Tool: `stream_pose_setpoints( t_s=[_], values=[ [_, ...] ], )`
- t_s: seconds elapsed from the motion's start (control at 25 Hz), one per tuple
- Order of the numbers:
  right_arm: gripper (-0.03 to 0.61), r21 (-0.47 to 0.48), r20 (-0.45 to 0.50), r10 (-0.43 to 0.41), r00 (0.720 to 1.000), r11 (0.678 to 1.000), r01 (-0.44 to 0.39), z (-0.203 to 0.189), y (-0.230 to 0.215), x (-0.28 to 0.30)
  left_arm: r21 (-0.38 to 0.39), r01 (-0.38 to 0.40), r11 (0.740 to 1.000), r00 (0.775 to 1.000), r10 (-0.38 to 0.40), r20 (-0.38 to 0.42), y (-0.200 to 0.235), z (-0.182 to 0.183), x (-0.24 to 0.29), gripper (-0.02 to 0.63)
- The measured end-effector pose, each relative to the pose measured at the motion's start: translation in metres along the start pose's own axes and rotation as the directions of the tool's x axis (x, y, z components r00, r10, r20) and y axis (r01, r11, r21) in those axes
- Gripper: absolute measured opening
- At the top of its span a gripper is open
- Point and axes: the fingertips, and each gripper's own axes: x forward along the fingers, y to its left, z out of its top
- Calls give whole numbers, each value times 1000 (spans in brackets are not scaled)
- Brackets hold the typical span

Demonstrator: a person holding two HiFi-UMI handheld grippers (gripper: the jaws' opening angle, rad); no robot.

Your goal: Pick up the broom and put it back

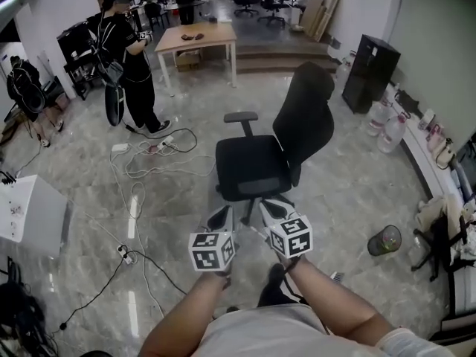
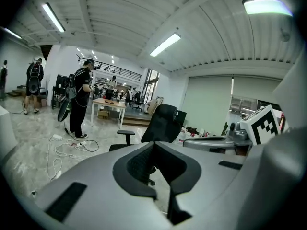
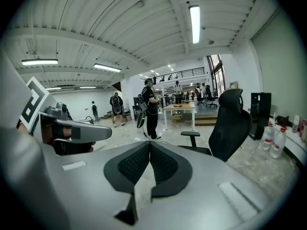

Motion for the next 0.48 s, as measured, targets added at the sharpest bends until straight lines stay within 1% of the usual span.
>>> stream_pose_setpoints(
  t_s=[0.12, 0.28, 0.4, 0.48],
  values=[
    [5, 7, -52, 51, 997, 999, -51, -15, -33, 34, -38, -48, 998, 998, 46, -43, 8, -18, 41, 9],
    [6, 30, -131, 117, 984, 993, -114, -40, -78, 79, -96, -131, 987, 989, 123, -88, 29, -35, 97, 9],
    [9, 35, -200, 174, 964, 985, -170, -64, -98, 111, -126, -174, 977, 981, 161, -107, 45, -46, 129, 9],
    [21, 48, -264, 207, 942, 978, -201, -87, -110, 127, -150, -199, 968, 976, 181, -124, 56, -55, 146, 9]
  ],
)
